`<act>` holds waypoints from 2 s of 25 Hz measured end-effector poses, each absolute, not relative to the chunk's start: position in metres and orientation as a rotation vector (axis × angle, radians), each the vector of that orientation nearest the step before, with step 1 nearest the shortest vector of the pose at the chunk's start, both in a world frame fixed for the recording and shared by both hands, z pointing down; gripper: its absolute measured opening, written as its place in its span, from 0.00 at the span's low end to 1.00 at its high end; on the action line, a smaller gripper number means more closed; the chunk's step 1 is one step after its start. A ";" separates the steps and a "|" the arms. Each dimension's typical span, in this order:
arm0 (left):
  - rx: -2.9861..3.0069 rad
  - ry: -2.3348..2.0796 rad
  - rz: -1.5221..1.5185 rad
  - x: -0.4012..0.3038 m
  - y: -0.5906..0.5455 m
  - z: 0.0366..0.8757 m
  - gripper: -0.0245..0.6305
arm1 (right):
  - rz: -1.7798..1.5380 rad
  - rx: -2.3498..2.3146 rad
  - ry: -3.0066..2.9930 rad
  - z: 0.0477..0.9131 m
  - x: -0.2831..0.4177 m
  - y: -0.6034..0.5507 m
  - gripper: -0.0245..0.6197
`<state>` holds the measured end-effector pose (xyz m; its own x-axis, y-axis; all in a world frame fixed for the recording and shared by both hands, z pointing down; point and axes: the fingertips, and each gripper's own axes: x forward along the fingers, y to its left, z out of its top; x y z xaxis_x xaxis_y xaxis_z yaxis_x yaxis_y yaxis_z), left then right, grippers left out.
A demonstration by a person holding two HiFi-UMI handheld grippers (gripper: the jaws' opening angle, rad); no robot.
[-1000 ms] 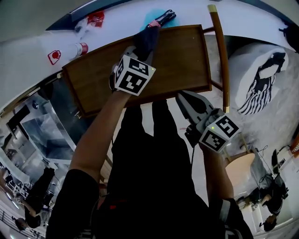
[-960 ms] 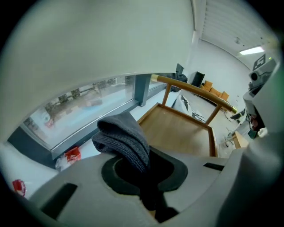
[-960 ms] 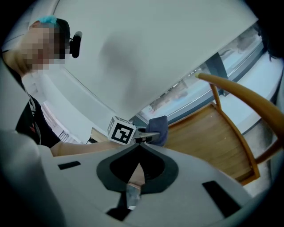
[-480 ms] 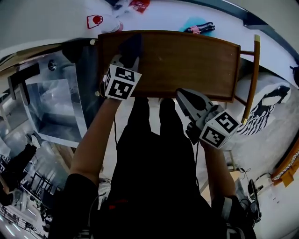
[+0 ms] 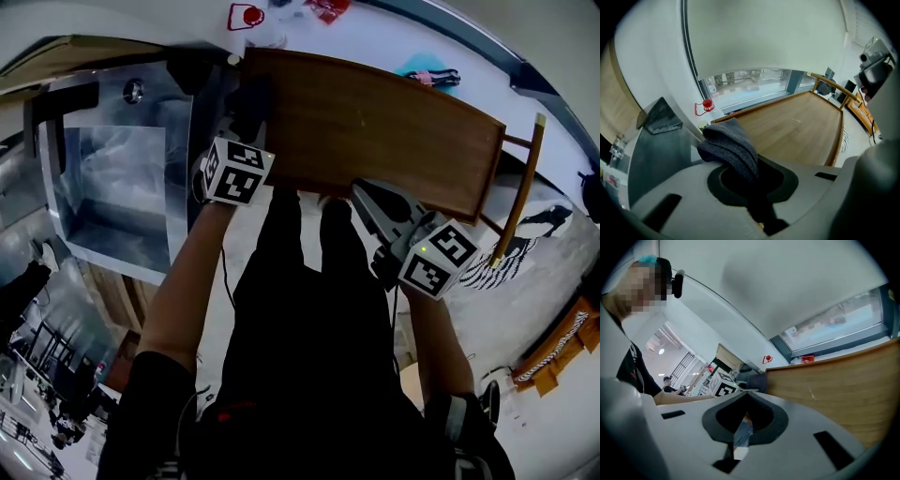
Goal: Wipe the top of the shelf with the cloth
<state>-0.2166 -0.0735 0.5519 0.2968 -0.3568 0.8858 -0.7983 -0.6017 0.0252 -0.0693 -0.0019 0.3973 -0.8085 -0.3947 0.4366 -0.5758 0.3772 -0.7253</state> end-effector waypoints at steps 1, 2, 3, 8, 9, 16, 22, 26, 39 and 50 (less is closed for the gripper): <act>2.098 -1.031 1.264 -0.220 -0.073 0.554 0.11 | 1.405 0.870 -2.442 0.398 -0.072 -0.002 0.05; 2.092 -1.035 1.271 -0.223 -0.072 0.556 0.11 | 1.405 0.868 -2.441 0.399 -0.074 -0.002 0.05; 2.085 -1.039 1.274 -0.225 -0.072 0.558 0.11 | 1.405 0.867 -2.440 0.399 -0.076 -0.002 0.05; 2.077 -1.038 1.287 -0.224 -0.074 0.566 0.11 | 1.417 0.884 -2.425 0.404 -0.075 0.001 0.05; 2.079 -1.033 1.294 -0.222 -0.075 0.567 0.11 | 1.421 0.887 -2.422 0.405 -0.074 0.001 0.05; 2.097 -0.981 1.337 -0.206 -0.074 0.576 0.11 | 1.443 0.922 -2.412 0.410 -0.062 0.006 0.05; 2.110 -0.941 1.351 -0.186 -0.071 0.579 0.11 | 1.461 0.950 -2.407 0.413 -0.048 0.009 0.05; 2.125 -0.911 1.360 -0.169 -0.069 0.582 0.11 | 1.473 0.971 -2.404 0.414 -0.036 0.013 0.05; 2.175 -0.817 1.383 -0.100 -0.062 0.585 0.11 | 1.508 1.078 -2.390 0.418 0.019 0.024 0.05; 2.211 -0.763 1.400 -0.050 -0.057 0.586 0.11 | 1.532 1.157 -2.384 0.419 0.064 0.036 0.05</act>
<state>-0.0501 -0.0570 0.5861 0.3448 -0.2274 0.9107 -0.6426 -0.7644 0.0524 0.0639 0.0362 0.4187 -0.7115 -0.5473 0.4407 -0.6282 0.2145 -0.7479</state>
